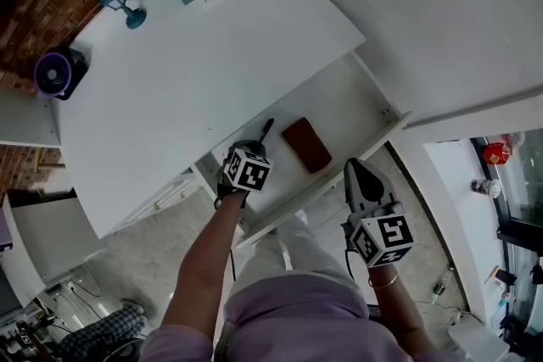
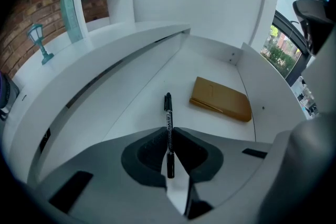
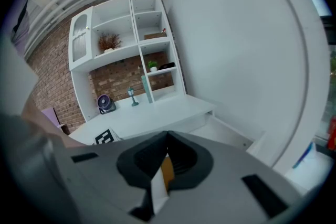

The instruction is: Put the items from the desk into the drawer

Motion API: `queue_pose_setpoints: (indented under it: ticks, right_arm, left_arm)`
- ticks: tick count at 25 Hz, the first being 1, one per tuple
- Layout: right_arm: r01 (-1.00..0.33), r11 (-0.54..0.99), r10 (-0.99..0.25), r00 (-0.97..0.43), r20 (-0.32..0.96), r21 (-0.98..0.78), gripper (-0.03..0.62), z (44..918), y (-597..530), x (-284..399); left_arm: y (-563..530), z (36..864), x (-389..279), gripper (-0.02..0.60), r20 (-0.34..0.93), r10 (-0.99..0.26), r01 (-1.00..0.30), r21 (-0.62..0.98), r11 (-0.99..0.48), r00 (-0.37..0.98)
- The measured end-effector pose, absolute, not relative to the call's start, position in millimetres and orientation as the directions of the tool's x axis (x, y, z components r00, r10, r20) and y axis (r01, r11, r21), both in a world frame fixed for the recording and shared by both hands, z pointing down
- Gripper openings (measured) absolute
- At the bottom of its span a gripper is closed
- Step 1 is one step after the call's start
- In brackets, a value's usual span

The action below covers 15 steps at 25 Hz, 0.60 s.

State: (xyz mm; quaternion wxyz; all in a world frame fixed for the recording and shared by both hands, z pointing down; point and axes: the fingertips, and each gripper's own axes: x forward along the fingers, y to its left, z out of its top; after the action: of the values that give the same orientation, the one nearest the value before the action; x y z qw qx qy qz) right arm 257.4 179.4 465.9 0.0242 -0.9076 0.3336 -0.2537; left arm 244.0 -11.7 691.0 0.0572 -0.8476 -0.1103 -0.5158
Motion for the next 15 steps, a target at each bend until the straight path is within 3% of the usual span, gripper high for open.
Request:
queue_pose_setpoints:
  ticks: [15]
  right_arm:
    - [-0.588, -0.778, -0.616, 0.645, 0.453, -0.220, 0.003, 471.1, 181.1, 264.0]
  left_arm:
    - [-12.9, 706.1, 240.6, 0.038, 0.903, 0.132, 0.242, 0.033, -0.970, 0.409]
